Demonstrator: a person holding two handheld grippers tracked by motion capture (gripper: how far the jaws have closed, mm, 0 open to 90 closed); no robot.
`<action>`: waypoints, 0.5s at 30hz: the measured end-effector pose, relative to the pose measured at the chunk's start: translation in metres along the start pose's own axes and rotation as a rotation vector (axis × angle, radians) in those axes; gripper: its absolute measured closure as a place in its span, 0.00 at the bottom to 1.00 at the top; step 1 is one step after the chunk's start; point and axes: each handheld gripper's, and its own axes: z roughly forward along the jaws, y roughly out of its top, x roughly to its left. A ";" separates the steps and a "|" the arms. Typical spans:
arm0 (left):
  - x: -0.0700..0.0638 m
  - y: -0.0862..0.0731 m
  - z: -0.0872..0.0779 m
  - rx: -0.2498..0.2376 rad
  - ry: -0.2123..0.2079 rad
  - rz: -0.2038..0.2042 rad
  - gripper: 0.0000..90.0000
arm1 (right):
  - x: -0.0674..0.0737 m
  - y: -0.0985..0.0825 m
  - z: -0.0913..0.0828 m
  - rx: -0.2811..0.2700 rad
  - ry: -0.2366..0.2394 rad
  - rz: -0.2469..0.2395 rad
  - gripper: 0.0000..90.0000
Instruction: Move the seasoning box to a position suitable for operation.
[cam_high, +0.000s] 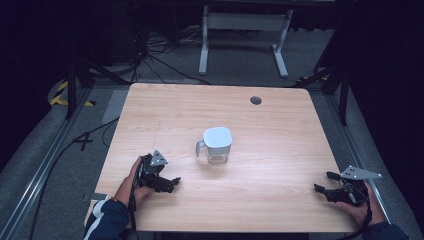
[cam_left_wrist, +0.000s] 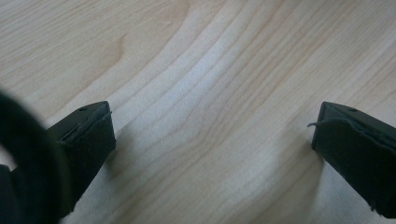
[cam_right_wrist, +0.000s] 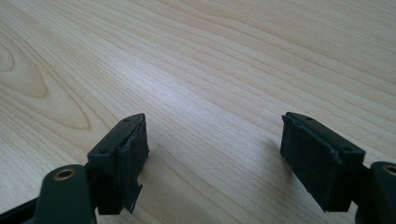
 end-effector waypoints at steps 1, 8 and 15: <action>0.000 0.000 0.000 -0.001 -0.003 0.004 0.00 | 0.000 0.000 0.000 0.000 0.000 0.000 0.26; -0.001 -0.002 -0.002 -0.003 -0.001 0.005 0.01 | 0.000 0.001 0.000 0.003 0.003 -0.004 0.27; 0.007 -0.001 -0.005 -0.038 -0.048 0.061 0.22 | 0.000 0.003 0.001 0.009 0.005 -0.009 0.28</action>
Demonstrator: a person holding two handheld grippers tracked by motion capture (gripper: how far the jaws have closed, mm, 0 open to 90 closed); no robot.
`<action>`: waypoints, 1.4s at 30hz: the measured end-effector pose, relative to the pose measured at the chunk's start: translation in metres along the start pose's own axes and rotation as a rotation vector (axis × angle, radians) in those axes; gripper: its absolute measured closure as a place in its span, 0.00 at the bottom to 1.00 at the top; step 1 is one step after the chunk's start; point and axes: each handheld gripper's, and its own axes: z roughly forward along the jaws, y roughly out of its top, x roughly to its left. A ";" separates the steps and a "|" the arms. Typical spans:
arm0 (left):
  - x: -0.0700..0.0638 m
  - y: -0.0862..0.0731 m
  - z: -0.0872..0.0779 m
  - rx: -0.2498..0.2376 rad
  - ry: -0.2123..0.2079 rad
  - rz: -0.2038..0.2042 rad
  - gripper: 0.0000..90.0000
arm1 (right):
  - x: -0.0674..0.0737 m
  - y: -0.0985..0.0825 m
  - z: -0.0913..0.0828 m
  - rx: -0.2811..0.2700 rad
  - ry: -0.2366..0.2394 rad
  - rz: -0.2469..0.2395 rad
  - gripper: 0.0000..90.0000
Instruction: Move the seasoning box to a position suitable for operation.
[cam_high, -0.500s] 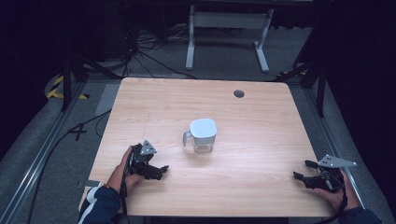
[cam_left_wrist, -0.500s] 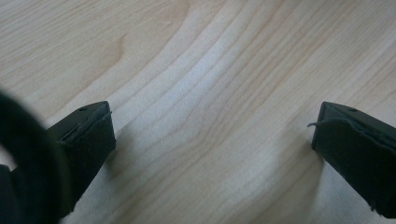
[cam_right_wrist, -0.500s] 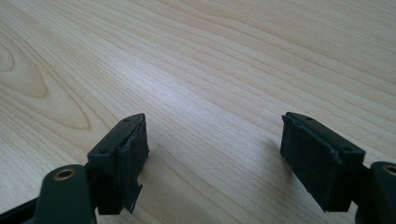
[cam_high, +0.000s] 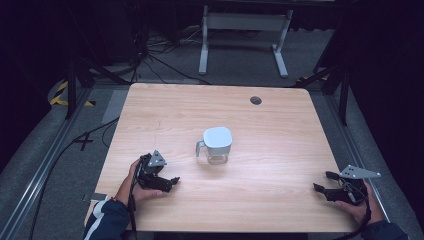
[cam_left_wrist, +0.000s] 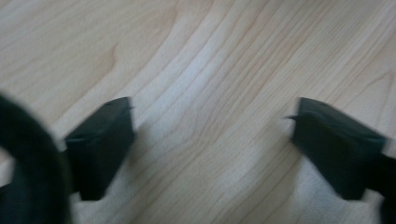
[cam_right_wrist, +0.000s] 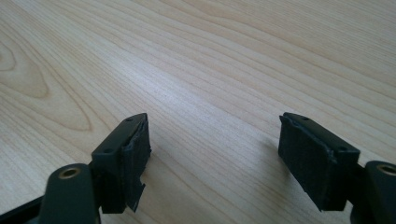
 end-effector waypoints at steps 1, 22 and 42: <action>0.002 0.001 0.000 0.001 0.007 0.002 0.24 | -0.001 0.000 0.001 0.000 0.002 -0.002 0.28; -0.006 0.086 -0.032 -0.331 0.027 0.045 0.72 | -0.002 0.001 0.002 -0.007 0.004 0.000 0.28; -0.027 0.130 0.003 -0.326 -0.018 0.144 0.96 | -0.002 0.001 0.002 -0.010 0.006 0.001 0.28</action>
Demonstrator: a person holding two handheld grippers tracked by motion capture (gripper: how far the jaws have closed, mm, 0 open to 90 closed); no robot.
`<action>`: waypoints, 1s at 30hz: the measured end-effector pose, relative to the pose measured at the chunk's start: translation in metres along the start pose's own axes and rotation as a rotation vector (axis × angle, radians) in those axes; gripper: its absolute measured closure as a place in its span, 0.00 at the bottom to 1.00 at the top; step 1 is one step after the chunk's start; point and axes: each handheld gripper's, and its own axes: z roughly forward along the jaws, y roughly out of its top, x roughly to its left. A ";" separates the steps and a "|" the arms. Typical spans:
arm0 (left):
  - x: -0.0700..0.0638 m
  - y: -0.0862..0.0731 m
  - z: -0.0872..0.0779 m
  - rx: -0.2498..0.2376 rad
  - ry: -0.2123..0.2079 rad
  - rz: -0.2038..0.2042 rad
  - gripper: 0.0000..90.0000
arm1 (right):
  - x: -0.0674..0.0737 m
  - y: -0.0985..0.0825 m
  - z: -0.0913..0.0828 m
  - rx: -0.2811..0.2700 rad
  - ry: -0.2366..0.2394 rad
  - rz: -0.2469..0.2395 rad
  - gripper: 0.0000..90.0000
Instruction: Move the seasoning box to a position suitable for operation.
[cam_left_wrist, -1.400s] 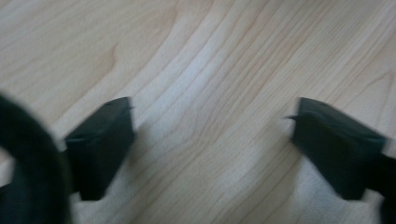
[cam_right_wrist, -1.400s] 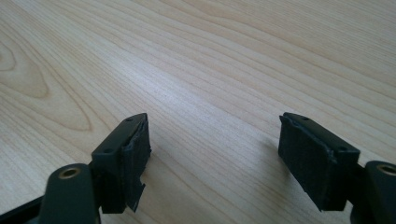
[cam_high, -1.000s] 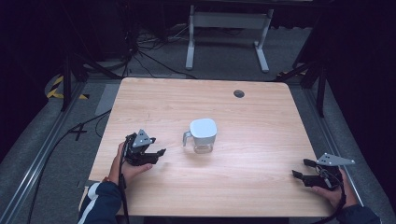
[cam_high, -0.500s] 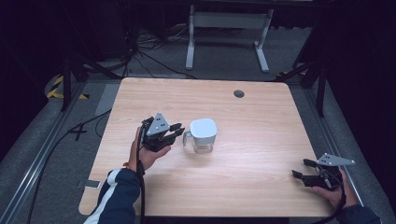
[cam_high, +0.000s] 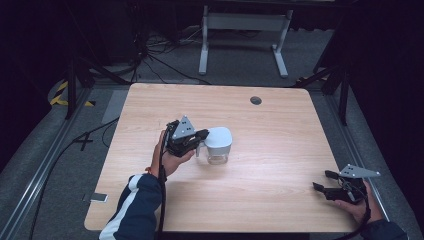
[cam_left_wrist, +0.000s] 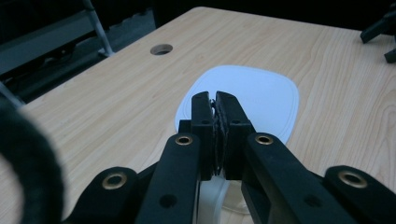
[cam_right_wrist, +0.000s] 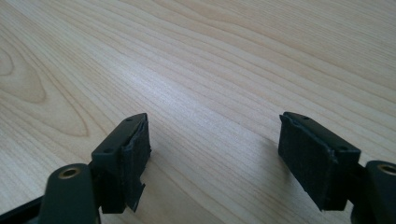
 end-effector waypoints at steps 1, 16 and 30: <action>-0.001 -0.001 0.001 0.012 0.004 0.006 0.96 | 0.000 0.000 0.000 0.000 0.000 0.000 0.28; 0.004 -0.007 0.001 -0.021 -0.017 -0.033 1.00 | 0.000 0.000 0.000 0.006 -0.003 0.001 0.28; 0.003 -0.008 0.001 -0.027 -0.019 -0.028 1.00 | 0.016 0.040 -0.006 -0.092 -0.001 -0.027 0.45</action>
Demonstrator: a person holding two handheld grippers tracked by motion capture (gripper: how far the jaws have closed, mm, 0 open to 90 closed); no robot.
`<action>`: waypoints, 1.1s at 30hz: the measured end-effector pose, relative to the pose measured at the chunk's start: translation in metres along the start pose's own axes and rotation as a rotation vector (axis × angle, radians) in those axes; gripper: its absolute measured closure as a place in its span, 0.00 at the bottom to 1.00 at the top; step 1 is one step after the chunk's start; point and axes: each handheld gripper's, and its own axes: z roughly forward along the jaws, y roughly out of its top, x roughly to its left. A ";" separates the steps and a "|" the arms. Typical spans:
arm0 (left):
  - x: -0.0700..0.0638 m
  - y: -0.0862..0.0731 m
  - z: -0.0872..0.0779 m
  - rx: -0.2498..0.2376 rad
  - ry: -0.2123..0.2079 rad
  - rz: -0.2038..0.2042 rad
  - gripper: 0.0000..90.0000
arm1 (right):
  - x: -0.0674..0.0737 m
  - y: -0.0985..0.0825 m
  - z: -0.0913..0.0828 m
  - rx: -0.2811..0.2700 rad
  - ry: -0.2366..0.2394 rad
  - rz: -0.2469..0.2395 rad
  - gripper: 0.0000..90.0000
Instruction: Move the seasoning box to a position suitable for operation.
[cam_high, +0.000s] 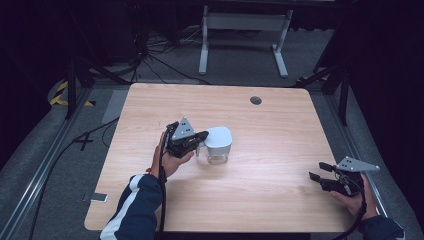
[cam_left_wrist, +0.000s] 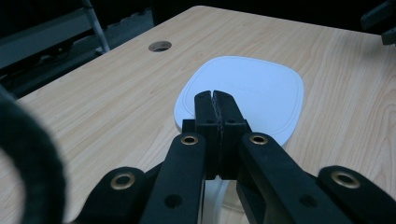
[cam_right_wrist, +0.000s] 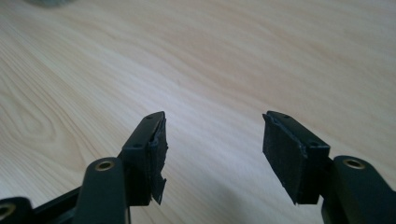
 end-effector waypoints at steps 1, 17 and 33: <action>0.000 0.000 0.000 0.000 0.000 0.000 1.00 | 0.003 0.009 0.000 -0.019 0.009 -0.006 0.45; -0.001 -0.003 0.001 -0.019 -0.012 0.011 1.00 | 0.069 0.122 0.057 -0.089 0.174 -0.166 0.47; 0.002 -0.007 0.001 -0.048 -0.031 -0.006 1.00 | 0.111 0.161 0.114 0.000 0.297 -0.283 0.95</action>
